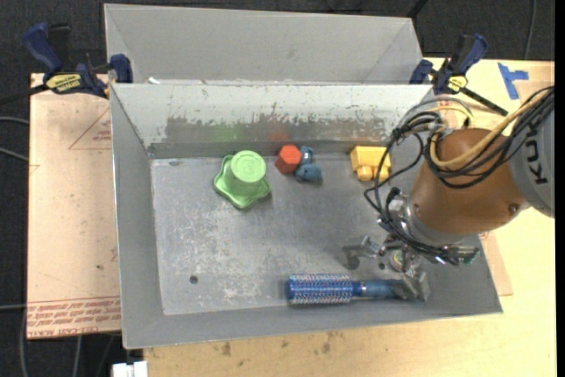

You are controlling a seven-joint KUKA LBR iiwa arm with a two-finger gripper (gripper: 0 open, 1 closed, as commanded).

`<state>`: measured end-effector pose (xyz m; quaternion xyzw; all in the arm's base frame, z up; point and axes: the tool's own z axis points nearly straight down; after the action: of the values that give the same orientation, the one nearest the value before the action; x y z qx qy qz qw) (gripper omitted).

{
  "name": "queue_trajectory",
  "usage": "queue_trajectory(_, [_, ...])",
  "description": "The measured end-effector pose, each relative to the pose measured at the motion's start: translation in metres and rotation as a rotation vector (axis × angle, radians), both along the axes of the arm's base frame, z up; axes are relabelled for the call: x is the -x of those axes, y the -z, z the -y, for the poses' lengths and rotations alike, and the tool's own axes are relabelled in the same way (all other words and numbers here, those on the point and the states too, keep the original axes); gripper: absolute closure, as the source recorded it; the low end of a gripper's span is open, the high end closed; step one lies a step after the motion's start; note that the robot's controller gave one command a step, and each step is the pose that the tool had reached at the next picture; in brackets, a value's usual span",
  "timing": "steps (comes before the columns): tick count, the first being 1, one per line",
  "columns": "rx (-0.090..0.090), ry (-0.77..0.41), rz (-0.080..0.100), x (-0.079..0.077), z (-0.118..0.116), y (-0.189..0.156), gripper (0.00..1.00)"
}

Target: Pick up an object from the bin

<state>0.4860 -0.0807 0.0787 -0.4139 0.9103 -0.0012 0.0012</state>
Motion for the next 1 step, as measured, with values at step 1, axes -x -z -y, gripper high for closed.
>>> queue_trajectory(1, [-0.003, -0.007, 0.001, -0.0015, -0.0053, -0.0009, 1.0])
